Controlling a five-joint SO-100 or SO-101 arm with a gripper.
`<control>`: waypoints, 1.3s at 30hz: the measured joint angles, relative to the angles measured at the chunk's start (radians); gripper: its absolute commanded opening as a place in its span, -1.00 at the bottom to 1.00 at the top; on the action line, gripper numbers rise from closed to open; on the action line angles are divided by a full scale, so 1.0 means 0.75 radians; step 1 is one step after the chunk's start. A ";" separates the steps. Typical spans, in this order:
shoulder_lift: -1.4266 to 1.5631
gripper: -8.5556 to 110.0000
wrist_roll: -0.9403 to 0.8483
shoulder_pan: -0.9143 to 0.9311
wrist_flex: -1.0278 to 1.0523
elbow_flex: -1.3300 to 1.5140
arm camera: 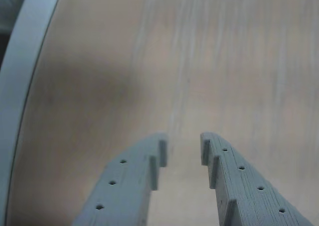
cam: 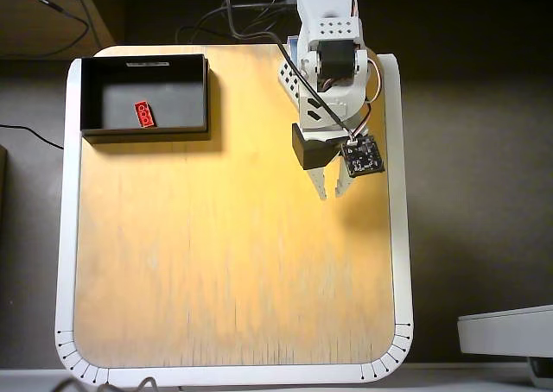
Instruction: Grasp a lego block and put it in the bin.
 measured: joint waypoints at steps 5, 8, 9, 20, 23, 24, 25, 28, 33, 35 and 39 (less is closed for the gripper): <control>0.000 -0.85 -0.006 0.000 -0.053 0.094; 0.000 -0.85 -0.004 0.000 -0.088 0.164; 0.000 -0.85 0.002 0.000 -0.106 0.188; 0.000 -0.85 0.049 0.000 -0.354 0.333; 0.000 -0.85 0.049 0.000 -0.399 0.340; 0.000 -0.85 0.049 0.000 -0.407 0.340; 0.000 -0.85 0.049 0.000 -0.407 0.340; 0.000 -0.85 0.008 0.000 -0.382 0.340; 0.000 -0.85 -0.018 0.000 -0.178 0.340; 0.000 -0.85 -0.039 0.000 -0.121 0.340; 0.000 -0.85 -0.225 0.000 -0.016 0.340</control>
